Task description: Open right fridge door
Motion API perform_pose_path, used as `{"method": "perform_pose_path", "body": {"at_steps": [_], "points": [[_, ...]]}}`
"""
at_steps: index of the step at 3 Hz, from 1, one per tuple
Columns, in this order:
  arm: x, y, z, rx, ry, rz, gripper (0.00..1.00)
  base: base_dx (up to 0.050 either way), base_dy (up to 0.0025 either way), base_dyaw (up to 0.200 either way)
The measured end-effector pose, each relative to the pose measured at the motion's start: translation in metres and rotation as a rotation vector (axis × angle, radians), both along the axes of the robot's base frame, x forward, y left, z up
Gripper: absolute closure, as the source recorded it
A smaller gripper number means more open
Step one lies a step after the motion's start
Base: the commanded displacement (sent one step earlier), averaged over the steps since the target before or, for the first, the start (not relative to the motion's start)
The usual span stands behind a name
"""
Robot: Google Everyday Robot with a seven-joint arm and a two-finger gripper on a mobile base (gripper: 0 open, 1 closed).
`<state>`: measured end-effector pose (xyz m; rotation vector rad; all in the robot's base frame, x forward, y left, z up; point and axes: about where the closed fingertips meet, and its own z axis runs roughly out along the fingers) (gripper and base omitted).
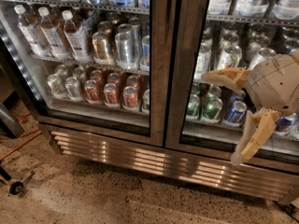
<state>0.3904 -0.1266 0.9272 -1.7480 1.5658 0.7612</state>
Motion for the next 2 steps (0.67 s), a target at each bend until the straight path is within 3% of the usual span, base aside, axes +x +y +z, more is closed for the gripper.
{"method": "perform_pose_path", "body": {"at_steps": [1,2], "points": [[0.000,0.001,0.000,0.126,-0.005,0.022,0.00,0.000,0.00000,0.000],[0.003,0.008,0.013,0.211,-0.023,0.027,0.00,0.000,0.00000,0.000]]}}
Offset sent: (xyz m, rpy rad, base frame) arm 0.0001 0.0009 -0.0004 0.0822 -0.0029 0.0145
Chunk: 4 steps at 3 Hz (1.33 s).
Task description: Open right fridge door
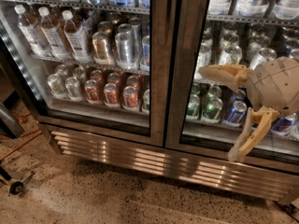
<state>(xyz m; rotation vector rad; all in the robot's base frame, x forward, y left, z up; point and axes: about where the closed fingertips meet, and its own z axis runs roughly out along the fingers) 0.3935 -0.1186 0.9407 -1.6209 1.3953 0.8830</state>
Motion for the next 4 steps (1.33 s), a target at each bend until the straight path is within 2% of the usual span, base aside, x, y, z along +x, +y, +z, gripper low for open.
{"method": "perform_pose_path", "body": {"at_steps": [2,4], "points": [[0.0002,0.0017,0.0011,0.018,-0.001,-0.006,0.00,0.000,0.00000,0.000],[-0.0036,0.0038,0.0059,0.267,-0.026,-0.120,0.00,0.000,0.00000,0.000]]}}
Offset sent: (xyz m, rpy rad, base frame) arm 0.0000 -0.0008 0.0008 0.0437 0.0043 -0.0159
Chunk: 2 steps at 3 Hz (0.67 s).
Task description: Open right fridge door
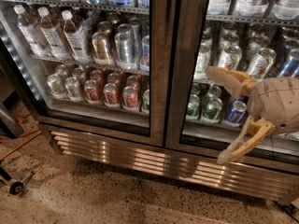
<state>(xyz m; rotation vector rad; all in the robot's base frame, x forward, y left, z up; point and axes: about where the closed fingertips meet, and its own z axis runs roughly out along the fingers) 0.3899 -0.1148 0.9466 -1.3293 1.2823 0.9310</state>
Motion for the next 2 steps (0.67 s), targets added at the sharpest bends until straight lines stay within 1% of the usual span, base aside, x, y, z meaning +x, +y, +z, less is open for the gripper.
{"method": "perform_pose_path", "body": {"at_steps": [1,2], "points": [[0.0000,0.0000,0.0000,0.000,0.000,0.000,0.00,0.000,0.00000,0.000],[-0.0022,-0.0014,0.0060,0.038,-0.028,-0.020,0.00,0.000,0.00000,0.000]]}}
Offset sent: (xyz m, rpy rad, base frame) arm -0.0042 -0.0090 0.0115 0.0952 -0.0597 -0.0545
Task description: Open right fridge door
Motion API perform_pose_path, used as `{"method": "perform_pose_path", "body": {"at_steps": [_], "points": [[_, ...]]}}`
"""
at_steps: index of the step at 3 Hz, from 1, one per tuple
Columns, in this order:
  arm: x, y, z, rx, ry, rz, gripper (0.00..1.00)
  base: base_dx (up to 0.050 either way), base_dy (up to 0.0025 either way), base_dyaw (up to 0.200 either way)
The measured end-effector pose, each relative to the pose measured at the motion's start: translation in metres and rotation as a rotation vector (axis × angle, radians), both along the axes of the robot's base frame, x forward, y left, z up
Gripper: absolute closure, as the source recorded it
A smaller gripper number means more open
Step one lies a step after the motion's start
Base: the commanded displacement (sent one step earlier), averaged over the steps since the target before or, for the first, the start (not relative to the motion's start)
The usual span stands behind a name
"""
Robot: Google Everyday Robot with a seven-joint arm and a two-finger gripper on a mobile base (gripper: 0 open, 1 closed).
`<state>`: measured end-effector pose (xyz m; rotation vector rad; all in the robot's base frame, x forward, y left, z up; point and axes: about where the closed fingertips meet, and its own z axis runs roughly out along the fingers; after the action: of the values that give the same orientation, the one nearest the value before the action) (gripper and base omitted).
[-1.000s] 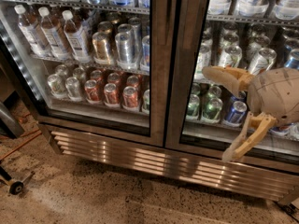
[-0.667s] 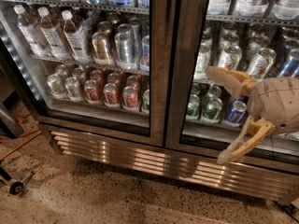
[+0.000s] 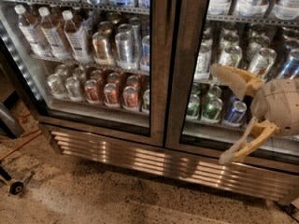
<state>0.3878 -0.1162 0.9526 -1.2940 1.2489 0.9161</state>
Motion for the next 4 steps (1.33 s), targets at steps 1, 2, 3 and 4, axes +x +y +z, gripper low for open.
{"method": "perform_pose_path", "body": {"at_steps": [1,2,3,4], "points": [[-0.003,-0.002,0.002,0.104,-0.056,-0.076,0.00,0.000,0.00000,0.000],[-0.005,-0.003,0.011,0.124,-0.108,-0.088,0.00,0.000,0.00000,0.000],[-0.005,-0.002,0.011,0.123,-0.107,-0.087,0.00,0.000,0.00000,0.000],[-0.010,0.004,0.029,0.134,-0.121,-0.067,0.00,0.000,0.00000,0.000]]}}
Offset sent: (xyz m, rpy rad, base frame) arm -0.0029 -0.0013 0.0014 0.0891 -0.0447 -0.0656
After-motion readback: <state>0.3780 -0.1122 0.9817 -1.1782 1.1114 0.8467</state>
